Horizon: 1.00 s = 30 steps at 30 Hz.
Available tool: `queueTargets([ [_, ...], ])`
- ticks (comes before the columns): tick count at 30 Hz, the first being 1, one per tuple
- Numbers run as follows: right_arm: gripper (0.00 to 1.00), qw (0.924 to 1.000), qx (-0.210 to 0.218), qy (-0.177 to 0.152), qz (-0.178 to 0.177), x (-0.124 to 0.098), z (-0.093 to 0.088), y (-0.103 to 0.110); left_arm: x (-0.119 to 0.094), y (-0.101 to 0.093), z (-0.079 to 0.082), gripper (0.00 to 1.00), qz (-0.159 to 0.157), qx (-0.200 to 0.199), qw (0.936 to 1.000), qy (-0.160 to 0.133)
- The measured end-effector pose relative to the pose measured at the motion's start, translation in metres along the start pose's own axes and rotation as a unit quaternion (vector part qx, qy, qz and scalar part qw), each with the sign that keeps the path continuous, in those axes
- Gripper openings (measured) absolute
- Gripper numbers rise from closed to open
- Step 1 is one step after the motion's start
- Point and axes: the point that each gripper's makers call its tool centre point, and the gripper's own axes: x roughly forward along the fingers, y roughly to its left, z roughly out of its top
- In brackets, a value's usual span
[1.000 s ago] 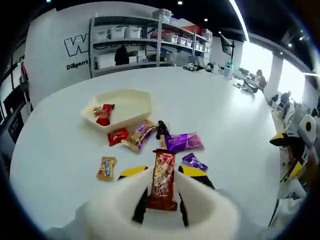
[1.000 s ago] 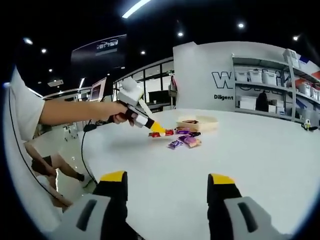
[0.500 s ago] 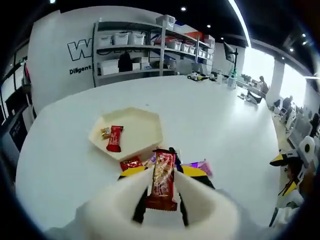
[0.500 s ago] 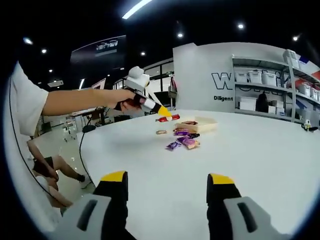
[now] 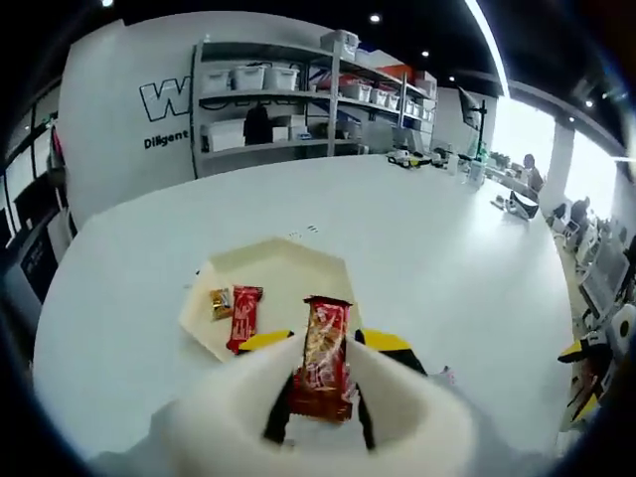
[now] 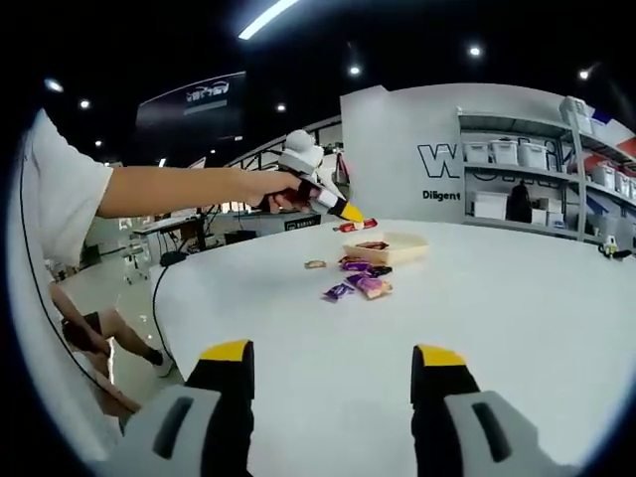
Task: Place the target food into the container with the food tongs after gripping and lifting it, then release it inside without dropping or visibly crushing the food.
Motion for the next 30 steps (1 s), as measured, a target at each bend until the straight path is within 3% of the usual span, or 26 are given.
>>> queueTargets([
  [9, 0.6, 0.9997, 0.008, 0.008, -0.02, -0.001, -0.008, -0.019, 0.039, 0.024, 0.003, 0.23, 0.016, -0.023, 0.9996, 0.008],
  [17, 0.6, 0.9995, 0.01, 0.015, -0.027, 0.0, -0.013, -0.027, 0.065, 0.038, -0.009, 0.23, 0.025, -0.046, 0.9983, 0.028],
  [30, 0.6, 0.9992, 0.006, 0.024, -0.033, 0.003, -0.014, -0.037, 0.081, 0.059, -0.022, 0.23, 0.059, -0.049, 0.9963, 0.038],
])
